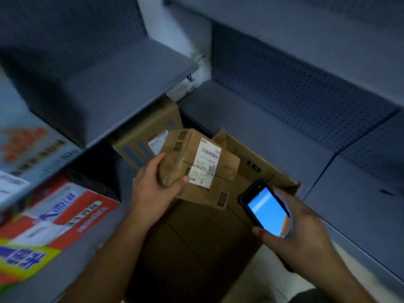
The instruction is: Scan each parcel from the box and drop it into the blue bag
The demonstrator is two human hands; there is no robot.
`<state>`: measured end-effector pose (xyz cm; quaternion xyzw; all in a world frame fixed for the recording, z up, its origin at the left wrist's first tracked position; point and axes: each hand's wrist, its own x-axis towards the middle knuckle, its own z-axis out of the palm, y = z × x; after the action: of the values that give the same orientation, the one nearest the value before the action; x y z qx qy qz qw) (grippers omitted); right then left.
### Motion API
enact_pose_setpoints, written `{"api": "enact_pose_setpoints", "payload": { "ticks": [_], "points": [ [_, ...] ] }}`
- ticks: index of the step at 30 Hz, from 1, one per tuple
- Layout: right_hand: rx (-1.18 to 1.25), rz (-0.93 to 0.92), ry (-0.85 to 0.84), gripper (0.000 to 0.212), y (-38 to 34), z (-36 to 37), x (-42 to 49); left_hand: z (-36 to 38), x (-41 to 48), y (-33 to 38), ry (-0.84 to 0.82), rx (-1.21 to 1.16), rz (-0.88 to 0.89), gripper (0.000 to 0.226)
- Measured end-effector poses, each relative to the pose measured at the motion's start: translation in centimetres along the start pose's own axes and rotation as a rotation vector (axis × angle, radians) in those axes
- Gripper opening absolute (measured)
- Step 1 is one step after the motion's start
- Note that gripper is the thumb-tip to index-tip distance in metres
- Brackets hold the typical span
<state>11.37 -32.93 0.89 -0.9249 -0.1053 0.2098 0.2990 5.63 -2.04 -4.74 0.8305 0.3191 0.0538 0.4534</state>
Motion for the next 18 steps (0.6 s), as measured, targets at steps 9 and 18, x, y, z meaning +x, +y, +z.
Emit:
{"api": "enact_pose_setpoints", "payload": {
  "ticks": [9, 18],
  "points": [
    [0.051, 0.120, -0.143, 0.095, -20.3, -18.7, -16.2, -18.5, -14.2, 18.4, 0.125, -0.085, 0.028, 0.092],
    [-0.045, 0.066, -0.075, 0.095, -31.7, -30.5, -25.9, -32.0, -19.4, 31.2, 0.213, -0.100, 0.201, 0.094]
  ]
}}
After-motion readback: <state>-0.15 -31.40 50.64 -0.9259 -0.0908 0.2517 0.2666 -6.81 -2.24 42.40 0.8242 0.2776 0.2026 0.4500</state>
